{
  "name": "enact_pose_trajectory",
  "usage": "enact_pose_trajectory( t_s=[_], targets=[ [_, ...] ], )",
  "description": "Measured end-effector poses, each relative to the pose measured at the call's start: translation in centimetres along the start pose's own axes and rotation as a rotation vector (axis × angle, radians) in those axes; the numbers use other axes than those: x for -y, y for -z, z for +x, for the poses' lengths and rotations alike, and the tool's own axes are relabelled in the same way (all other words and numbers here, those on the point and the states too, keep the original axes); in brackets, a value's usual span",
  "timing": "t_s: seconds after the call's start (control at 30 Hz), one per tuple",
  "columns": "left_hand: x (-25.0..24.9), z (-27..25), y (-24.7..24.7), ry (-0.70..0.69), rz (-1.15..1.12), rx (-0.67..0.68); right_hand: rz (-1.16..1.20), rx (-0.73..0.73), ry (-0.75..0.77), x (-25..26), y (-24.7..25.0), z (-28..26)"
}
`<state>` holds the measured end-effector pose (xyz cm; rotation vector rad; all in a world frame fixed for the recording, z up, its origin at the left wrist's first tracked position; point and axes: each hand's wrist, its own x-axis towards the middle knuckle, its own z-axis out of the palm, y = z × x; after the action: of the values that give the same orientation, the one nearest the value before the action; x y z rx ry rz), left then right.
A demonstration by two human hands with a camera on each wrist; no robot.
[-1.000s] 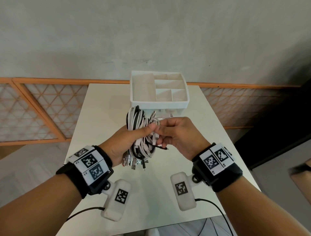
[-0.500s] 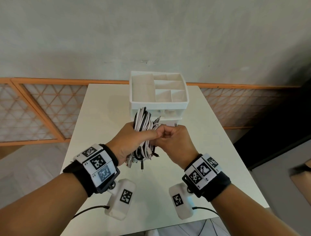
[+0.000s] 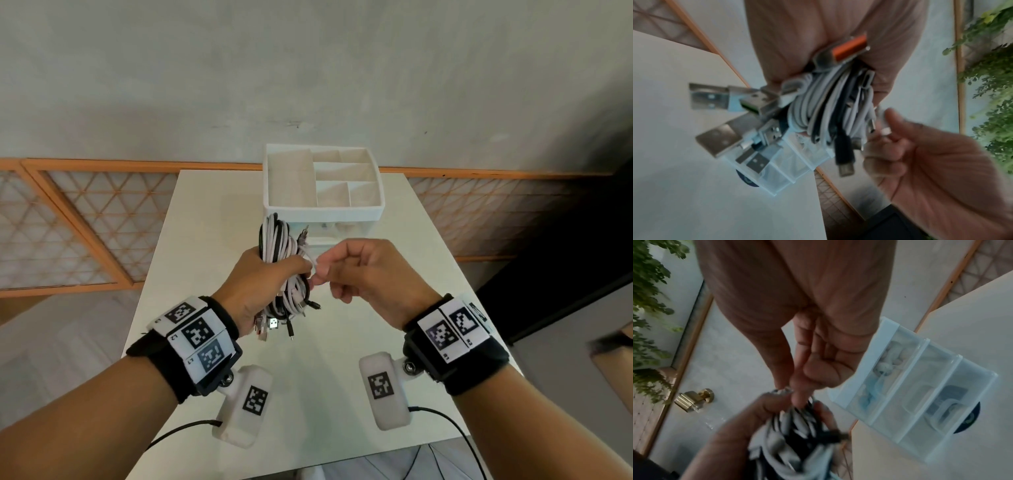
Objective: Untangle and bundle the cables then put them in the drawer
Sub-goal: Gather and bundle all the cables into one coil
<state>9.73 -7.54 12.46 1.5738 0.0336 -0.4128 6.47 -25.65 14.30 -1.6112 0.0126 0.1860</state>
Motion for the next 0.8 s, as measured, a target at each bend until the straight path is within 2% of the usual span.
enact_pose_trajectory(
  t_s=[0.1,0.27,0.47,0.57,0.7,0.8],
  targets=[
    [-0.7,-0.2,0.2,-0.032,-0.015,0.024,0.005,-0.006,-0.014,-0.6,-0.6,-0.1],
    [-1.3,-0.7,0.6,0.012,-0.152,0.105,0.021,-0.058,0.025,-0.4,-1.5,0.2],
    [-0.9,-0.7,0.3,-0.038,-0.135,0.18,-0.129,-0.105,0.124,-1.2,-3.1,0.1],
    [-1.0,-0.7,0.4,-0.066,-0.113,0.175,-0.129,-0.116,0.173,-1.9,-3.2,0.5],
    [-0.7,-0.5,0.6,-0.051,-0.148,0.113,-0.148,-0.003,0.194,-1.7,-2.6,0.2],
    [-0.5,-0.5,0.1,-0.022,-0.224,0.057,-0.194,-0.111,0.257,-1.6,-2.9,0.3]
  ],
)
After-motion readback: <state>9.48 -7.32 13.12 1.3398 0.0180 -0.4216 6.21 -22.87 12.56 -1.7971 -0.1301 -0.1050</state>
